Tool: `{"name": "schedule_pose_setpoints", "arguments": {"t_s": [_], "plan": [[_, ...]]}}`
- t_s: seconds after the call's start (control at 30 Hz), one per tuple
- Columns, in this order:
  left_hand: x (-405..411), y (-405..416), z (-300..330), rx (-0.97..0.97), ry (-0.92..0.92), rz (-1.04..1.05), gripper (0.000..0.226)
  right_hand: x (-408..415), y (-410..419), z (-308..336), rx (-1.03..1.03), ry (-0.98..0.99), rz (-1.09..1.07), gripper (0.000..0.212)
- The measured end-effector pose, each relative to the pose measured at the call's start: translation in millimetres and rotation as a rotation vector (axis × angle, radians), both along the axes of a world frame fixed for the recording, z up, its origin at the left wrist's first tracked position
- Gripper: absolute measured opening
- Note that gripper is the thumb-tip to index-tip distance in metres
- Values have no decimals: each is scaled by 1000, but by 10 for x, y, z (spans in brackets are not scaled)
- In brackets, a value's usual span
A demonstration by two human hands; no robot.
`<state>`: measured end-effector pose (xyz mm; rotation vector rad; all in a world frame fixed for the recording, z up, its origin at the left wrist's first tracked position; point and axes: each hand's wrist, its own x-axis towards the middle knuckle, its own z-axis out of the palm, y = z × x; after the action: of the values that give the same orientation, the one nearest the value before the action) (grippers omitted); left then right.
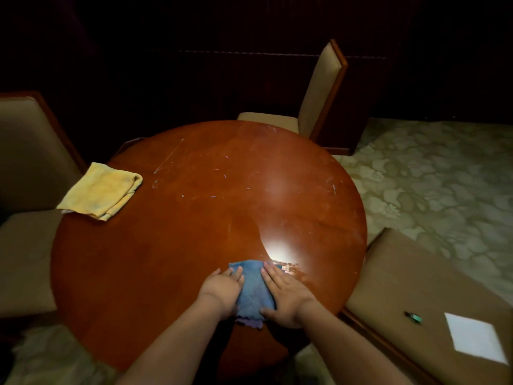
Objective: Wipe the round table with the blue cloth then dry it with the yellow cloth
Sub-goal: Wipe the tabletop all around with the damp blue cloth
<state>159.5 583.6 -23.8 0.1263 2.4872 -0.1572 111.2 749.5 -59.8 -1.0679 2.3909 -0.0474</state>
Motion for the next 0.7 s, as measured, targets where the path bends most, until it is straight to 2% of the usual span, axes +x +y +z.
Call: {"name": "schedule_pose_setpoints", "arguments": {"t_s": [0.27, 0.7], "plan": [[-253, 371, -78, -102, -60, -50, 74, -149, 273, 48, -43, -32, -123, 85], [-744, 303, -142, -53, -37, -40, 72, -588, 121, 35, -23, -65, -212, 78]]}}
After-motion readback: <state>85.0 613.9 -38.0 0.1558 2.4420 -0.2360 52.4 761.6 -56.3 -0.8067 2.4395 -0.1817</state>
